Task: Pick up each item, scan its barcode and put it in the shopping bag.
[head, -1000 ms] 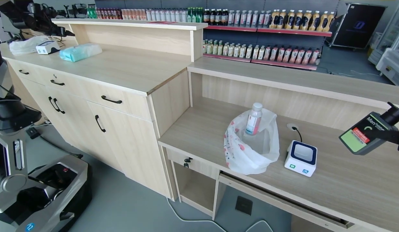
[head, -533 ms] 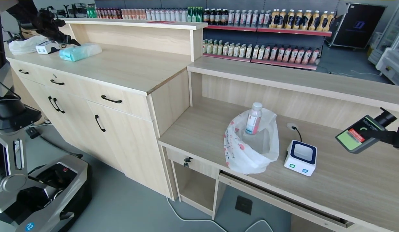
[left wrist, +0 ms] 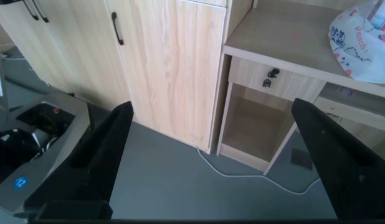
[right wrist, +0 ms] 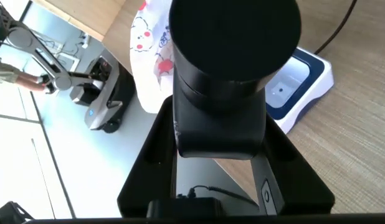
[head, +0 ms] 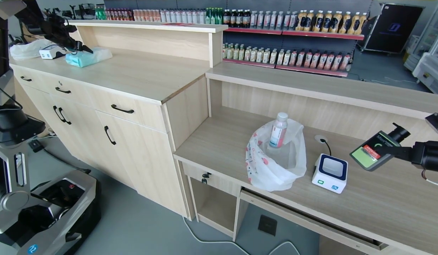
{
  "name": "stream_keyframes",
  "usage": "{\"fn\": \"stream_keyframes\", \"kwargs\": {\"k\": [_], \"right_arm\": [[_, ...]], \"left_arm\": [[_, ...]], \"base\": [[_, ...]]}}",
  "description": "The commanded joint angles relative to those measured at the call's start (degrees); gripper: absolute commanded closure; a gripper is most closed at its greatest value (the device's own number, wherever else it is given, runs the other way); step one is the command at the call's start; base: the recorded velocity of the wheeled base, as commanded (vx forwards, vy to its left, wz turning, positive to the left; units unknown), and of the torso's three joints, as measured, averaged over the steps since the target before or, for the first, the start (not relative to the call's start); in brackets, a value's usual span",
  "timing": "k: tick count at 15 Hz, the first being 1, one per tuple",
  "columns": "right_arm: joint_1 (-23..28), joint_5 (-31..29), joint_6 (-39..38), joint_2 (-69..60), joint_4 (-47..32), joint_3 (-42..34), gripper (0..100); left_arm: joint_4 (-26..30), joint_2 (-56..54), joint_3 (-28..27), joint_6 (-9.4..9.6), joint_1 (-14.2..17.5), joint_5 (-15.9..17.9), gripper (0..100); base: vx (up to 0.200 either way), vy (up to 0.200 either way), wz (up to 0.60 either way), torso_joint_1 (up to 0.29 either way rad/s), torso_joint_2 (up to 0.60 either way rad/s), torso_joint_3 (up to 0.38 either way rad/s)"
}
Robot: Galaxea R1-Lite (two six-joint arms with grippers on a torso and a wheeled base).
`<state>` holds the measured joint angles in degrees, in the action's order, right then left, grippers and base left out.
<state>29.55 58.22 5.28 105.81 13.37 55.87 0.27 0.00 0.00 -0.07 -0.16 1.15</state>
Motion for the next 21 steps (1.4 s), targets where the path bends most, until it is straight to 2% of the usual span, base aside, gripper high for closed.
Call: {"fn": "stream_keyframes", "kwargs": {"k": [1,4,7,13,17,21], "right_arm": [[-1.1,0.0,0.3,1.0,0.1,0.1,100],[-1.7,0.0,1.7,2.3,0.2,0.2,100],[-2.0,0.0,8.0,5.6,0.7,1.0,100],[-3.7,0.1,11.4,9.8,1.6,4.4,100],[-3.9,-0.3,17.2,12.1,1.2,5.1,100],[-4.7,-0.5,17.7,13.8,1.3,6.6,100]], "left_arm": [[0.0,0.1,0.0,-0.01,0.0,0.0,0],[0.0,0.1,0.0,-0.01,0.0,0.0,0],[0.0,0.1,0.0,-0.01,0.0,0.0,0],[0.0,0.1,0.0,-0.01,0.0,0.1,0],[0.0,0.1,0.0,-0.01,0.0,0.0,0],[0.0,0.1,0.0,-0.01,0.0,0.0,0]], "base": [[0.0,0.0,0.0,0.0,0.0,0.0],[0.0,0.0,0.0,0.0,0.0,0.0],[0.0,0.0,0.0,0.0,0.0,0.0],[0.0,0.0,0.0,0.0,0.0,0.0],[0.0,0.0,0.0,0.0,0.0,0.0],[0.0,0.0,0.0,0.0,0.0,0.0]]}}
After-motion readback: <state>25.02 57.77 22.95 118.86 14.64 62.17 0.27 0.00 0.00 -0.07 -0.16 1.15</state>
